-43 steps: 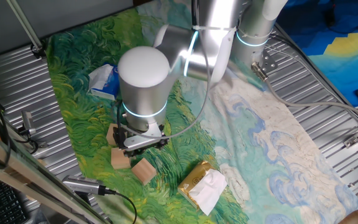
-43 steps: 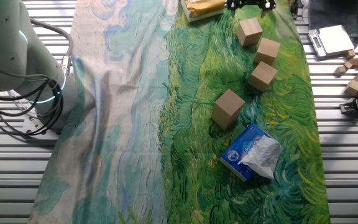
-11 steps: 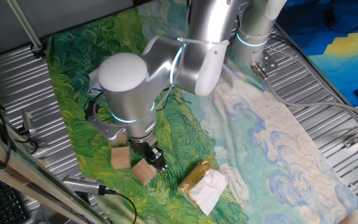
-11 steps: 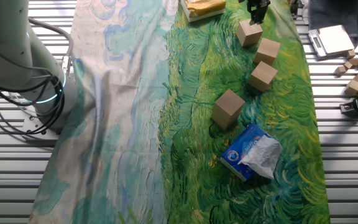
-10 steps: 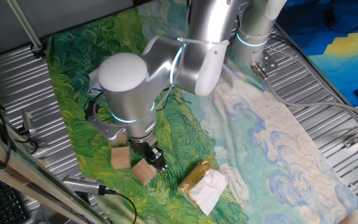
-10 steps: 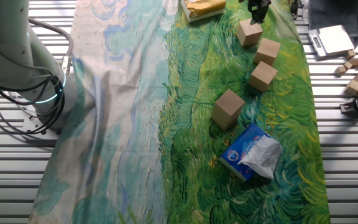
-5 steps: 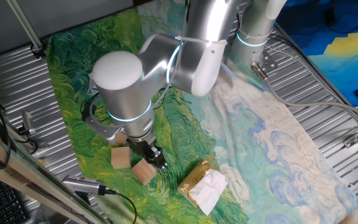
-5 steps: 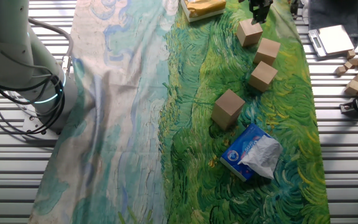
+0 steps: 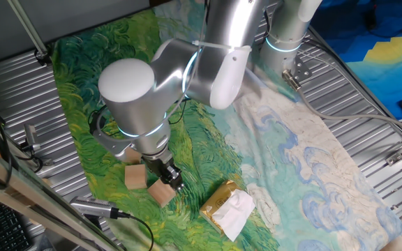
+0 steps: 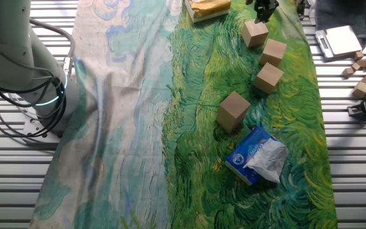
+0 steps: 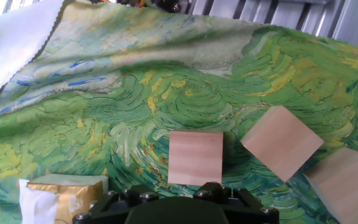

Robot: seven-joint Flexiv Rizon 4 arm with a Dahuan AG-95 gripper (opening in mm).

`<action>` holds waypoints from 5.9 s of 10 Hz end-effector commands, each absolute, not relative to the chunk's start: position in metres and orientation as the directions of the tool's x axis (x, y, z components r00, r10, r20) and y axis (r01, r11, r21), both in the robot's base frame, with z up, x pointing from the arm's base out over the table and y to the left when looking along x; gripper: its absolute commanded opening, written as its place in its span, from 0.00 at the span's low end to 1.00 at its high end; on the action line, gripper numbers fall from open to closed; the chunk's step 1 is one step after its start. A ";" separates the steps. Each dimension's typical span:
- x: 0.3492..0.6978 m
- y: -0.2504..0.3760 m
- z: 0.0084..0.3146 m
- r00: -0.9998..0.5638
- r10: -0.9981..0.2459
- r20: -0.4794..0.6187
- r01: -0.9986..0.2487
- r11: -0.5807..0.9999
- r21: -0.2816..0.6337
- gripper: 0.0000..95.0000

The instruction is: Stack the blocks in a vertical line of five

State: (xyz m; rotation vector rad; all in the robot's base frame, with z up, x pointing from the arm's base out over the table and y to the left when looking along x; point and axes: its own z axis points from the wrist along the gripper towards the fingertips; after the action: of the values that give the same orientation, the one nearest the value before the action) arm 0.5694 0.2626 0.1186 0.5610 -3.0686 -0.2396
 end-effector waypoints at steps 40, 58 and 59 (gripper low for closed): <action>0.581 0.261 0.062 -0.899 -0.435 -0.045 -0.437 0.899 0.044 0.00; 0.548 0.250 0.139 -0.954 -0.291 0.074 -0.290 0.957 0.016 0.00; 0.548 0.250 0.139 -0.957 -0.280 0.072 -0.279 0.960 0.023 0.00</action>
State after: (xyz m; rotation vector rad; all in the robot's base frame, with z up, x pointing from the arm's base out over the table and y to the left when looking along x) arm 0.5479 0.2508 0.1390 0.4421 -3.0325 -0.0180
